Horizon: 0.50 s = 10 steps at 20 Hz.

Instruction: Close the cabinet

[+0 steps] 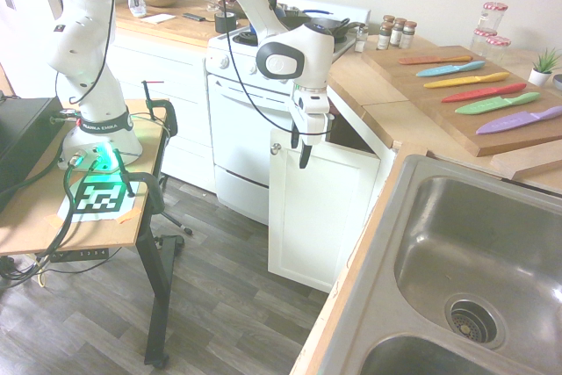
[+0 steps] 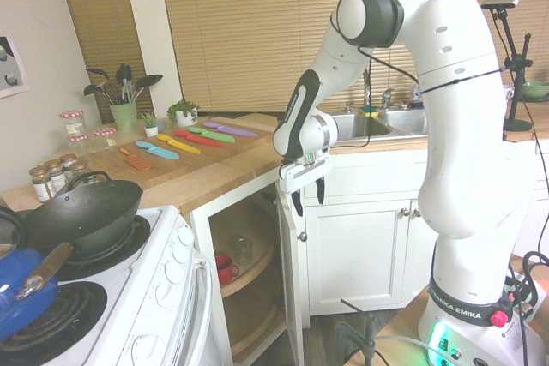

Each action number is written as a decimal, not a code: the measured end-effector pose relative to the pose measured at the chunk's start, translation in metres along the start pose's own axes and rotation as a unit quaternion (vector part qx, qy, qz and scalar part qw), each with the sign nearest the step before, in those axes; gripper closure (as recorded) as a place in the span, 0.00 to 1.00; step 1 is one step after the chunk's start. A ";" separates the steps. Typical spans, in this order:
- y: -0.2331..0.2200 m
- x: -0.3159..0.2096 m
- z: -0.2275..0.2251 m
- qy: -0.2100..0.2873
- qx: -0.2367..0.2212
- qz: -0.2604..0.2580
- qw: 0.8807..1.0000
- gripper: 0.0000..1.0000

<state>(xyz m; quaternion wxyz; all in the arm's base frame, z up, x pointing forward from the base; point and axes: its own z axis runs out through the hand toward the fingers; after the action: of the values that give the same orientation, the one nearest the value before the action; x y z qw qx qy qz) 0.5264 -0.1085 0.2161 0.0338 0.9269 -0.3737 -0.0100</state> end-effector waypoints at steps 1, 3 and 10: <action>0.000 0.000 0.000 0.000 0.000 0.000 1.000 1.00; -0.001 -0.001 0.000 0.000 0.000 -0.001 1.000 1.00; -0.003 -0.002 0.000 0.000 0.000 -0.004 1.000 1.00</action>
<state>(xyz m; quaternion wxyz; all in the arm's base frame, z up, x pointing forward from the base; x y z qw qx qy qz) 0.5272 -0.1047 0.2161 0.0339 0.9282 -0.3704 -0.0099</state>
